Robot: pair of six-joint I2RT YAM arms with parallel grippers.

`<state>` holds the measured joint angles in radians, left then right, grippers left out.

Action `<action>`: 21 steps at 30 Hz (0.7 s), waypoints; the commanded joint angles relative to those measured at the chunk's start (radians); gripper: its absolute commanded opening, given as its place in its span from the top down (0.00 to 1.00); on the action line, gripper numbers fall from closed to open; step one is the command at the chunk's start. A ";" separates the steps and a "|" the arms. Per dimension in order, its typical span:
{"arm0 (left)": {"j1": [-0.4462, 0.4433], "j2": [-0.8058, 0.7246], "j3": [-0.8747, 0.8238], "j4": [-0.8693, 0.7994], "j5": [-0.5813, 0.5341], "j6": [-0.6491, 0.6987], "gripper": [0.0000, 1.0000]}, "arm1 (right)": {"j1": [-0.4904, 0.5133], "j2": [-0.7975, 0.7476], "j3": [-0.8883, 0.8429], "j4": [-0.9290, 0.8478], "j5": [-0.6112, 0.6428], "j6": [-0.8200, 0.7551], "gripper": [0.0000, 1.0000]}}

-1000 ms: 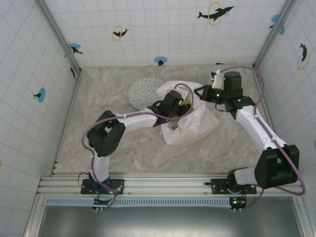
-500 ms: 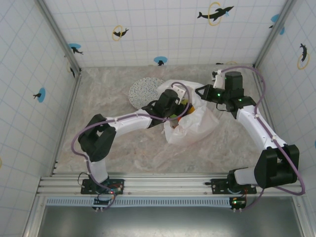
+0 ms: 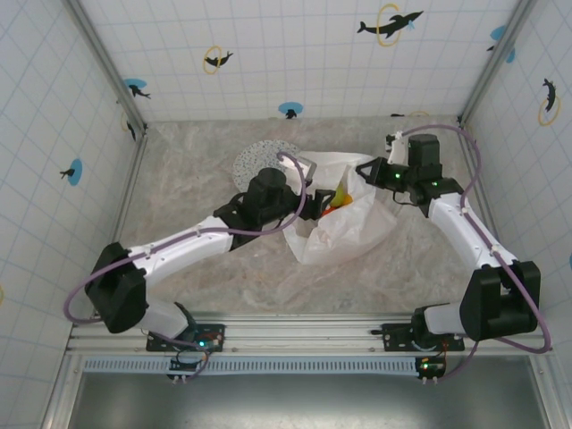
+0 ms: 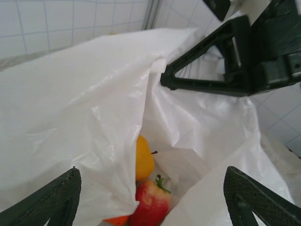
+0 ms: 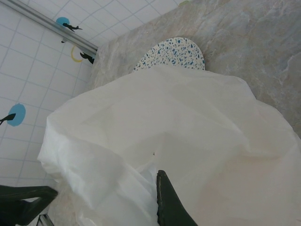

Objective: Place the fruits into the plastic bag

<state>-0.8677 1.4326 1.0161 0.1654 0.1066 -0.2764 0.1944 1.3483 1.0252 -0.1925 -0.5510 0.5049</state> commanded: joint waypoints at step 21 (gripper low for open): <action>0.036 -0.220 -0.396 -0.012 -0.114 -0.389 0.14 | -0.014 -0.043 -0.049 0.060 -0.013 0.005 1.00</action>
<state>-0.8349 1.1534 0.6212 0.0917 -0.0784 -0.5911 0.1814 1.3182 0.9924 -0.1757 -0.5507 0.5076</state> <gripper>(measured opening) 0.865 0.044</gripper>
